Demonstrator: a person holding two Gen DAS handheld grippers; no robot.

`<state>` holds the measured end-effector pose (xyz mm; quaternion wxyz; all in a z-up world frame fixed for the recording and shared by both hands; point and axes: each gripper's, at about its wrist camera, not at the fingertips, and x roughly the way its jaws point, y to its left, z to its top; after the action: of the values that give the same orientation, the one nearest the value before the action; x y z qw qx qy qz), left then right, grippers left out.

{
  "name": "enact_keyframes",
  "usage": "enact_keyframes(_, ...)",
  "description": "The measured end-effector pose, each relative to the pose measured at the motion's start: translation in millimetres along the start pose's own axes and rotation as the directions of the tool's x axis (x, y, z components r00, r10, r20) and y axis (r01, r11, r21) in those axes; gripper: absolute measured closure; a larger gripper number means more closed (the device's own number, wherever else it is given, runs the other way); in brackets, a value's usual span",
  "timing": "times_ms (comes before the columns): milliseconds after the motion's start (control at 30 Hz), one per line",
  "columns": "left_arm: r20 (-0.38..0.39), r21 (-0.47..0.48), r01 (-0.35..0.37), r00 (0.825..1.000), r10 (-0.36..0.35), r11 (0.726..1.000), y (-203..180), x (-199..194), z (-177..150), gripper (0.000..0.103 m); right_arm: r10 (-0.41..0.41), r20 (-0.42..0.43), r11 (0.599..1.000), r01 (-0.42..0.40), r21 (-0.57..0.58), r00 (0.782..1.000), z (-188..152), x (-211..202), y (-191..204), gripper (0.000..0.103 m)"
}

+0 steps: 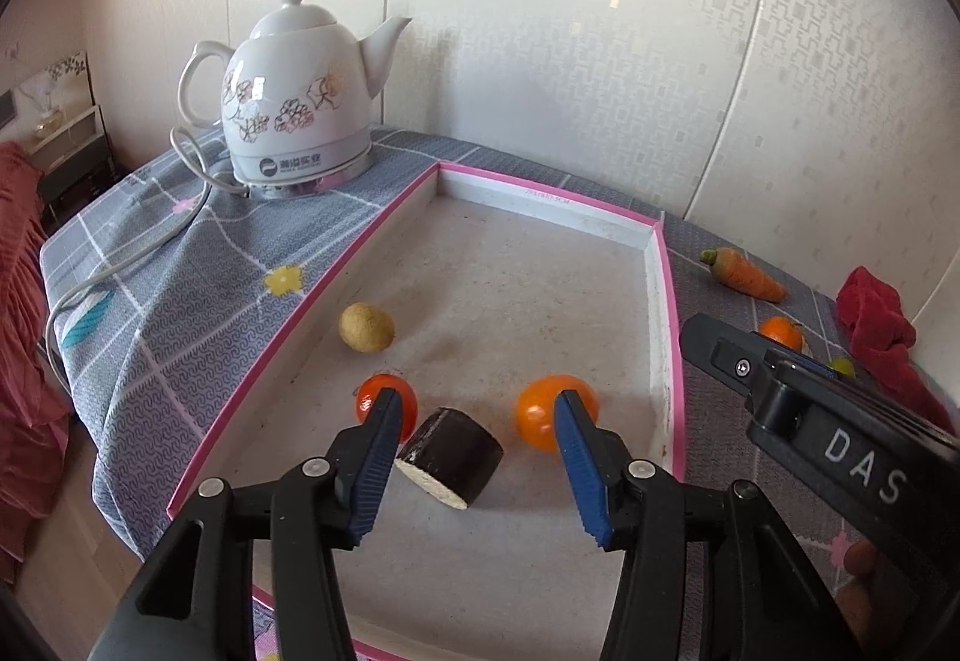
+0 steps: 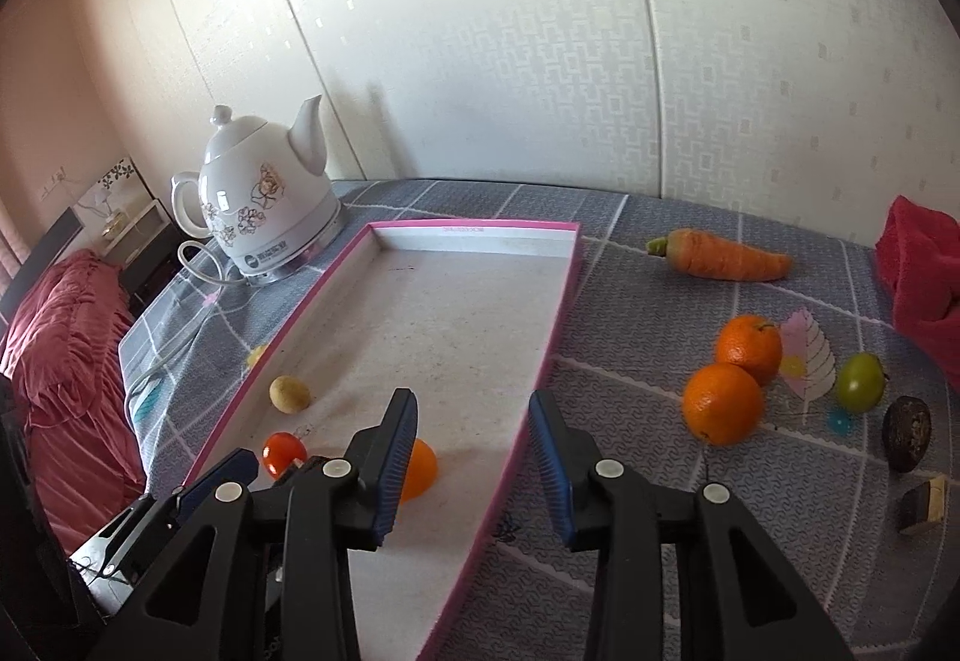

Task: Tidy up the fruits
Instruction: 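Open the left tool to drop the dark slice while the right tool drops the orange, then move both tools toward the carrot and mandarins beside the tray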

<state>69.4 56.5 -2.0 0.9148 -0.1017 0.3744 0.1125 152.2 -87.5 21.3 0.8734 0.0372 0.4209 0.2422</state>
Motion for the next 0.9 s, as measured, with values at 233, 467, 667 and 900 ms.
enact_keyframes(233, 0.018, 0.064, 0.017, 1.000, -0.019, 0.998, -15.2, -5.2, -1.4, 0.050, -0.033, 0.008, 0.997, 0.033, 0.065, 0.999, 1.3, -8.4, -27.1, 0.064)
enact_keyframes(467, 0.019, 0.086, 0.065, 0.998, -0.067, 0.994, -23.6, -8.6, -1.0, 0.050, -0.070, 0.027, 0.985, 0.065, 0.159, 0.997, 5.6, -21.3, -63.3, 0.064)
enact_keyframes(667, 0.018, 0.100, 0.100, 0.995, -0.102, 0.990, -33.4, -11.3, -1.1, 0.050, -0.117, 0.045, 0.952, 0.099, 0.288, 0.992, 9.7, -35.0, -106.8, 0.064)
enact_keyframes(900, 0.013, 0.130, 0.136, 0.990, -0.139, 0.982, -47.5, -9.4, -0.5, 0.050, -0.142, 0.042, 0.916, 0.116, 0.384, 0.989, 9.3, -38.9, -133.2, 0.064)
